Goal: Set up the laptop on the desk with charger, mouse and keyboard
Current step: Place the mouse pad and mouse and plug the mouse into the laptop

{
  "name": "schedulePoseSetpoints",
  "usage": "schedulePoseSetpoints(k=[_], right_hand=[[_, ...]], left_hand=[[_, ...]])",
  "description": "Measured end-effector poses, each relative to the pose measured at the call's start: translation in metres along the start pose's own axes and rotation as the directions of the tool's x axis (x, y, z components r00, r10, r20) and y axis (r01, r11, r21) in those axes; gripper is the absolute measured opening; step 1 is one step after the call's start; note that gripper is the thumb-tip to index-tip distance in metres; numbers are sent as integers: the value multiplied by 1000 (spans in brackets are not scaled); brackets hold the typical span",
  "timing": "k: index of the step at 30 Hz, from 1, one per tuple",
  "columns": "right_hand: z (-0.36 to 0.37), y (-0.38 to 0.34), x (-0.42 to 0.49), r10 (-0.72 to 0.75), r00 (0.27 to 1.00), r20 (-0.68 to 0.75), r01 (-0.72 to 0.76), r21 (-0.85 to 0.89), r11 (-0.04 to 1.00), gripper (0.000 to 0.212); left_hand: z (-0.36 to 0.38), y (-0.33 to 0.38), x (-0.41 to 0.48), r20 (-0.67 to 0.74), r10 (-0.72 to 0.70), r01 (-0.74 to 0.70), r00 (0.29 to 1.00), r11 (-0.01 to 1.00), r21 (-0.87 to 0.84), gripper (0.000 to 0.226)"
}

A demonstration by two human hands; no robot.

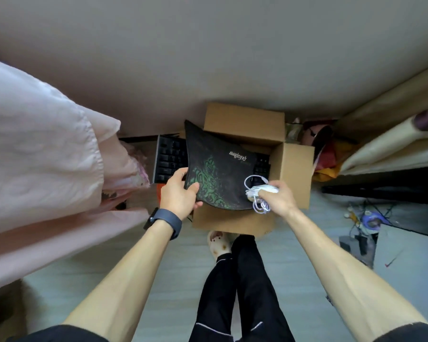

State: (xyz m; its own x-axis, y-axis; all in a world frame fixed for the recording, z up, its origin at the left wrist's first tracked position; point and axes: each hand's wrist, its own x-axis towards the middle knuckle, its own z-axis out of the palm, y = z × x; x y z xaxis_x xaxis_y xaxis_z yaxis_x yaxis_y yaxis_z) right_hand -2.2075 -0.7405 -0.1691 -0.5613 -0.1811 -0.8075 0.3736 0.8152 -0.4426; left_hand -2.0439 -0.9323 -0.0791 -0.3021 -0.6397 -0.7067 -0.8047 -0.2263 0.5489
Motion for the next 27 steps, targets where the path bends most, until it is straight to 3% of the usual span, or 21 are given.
schedulePoseSetpoints(k=[3, 7, 10, 13, 18, 21, 24, 27], right_hand=[[-31, 1, -47, 11, 1000, -2, -10, 284, 959, 39], [-90, 16, -124, -11, 1000, -18, 18, 511, 859, 39], [-141, 18, -188, -68, 995, -79, 104, 673, 733, 49], [-186, 24, -243, -113, 978, -174, 206, 752, 627, 42], [-256, 73, -349, -54, 928, -369, 361, 851, 382, 34], [-283, 123, -408, 2, 889, -457, 446, 869, 214, 36], [-301, 185, -459, 112, 851, -512, 512, 858, 34, 46], [-311, 261, -505, 248, 807, -536, 576, 806, -134, 33]], left_hand=[[-5, 30, -29, 16, 84, -85, 996, 996, 22, 38], [-7, 76, -79, 49, 205, -206, 978, 978, 30, 38], [-2, 122, -122, 100, 313, -316, 945, 949, 21, 41], [13, 163, -162, 158, 420, -429, 893, 903, 25, 47], [73, 232, -275, 340, 614, -653, 712, 758, -2, 42], [117, 258, -347, 471, 656, -702, 590, 705, -104, 33], [157, 274, -423, 553, 702, -734, 449, 643, -220, 42], [202, 276, -514, 651, 707, -699, 277, 613, -367, 31]])
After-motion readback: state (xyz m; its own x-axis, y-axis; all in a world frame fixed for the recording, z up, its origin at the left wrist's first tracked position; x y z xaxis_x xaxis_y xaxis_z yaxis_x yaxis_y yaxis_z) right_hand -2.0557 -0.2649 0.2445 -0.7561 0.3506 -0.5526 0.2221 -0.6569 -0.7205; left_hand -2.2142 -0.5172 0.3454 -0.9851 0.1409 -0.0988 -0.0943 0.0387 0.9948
